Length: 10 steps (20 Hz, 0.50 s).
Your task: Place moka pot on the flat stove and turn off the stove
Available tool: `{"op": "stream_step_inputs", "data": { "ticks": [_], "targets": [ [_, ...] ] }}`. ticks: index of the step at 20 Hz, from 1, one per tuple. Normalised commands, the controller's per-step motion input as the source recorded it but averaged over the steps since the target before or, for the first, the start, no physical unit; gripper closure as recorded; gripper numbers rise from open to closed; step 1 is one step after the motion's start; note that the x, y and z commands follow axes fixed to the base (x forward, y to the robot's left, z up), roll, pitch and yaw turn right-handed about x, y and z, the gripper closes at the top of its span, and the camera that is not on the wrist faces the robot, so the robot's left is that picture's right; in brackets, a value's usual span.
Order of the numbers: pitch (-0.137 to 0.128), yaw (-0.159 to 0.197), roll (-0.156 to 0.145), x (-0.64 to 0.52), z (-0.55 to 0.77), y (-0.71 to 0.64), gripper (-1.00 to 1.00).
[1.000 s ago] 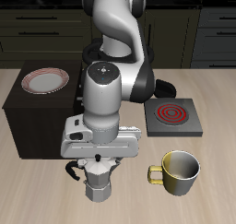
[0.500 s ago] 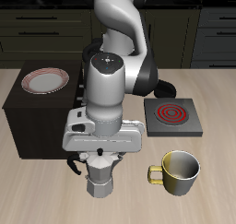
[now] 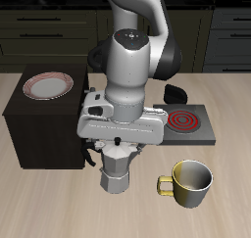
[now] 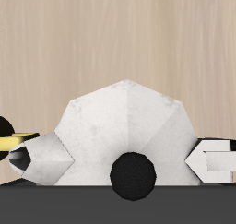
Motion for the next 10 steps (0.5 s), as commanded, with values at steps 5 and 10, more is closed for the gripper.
{"op": "stream_step_inputs", "data": {
  "ticks": [5,10],
  "targets": [
    [-0.053,-0.044,-0.003,-0.32,0.43,0.2,1.0],
    [-0.054,-0.026,0.016,-0.31,0.32,0.26,1.0]
  ]
}}
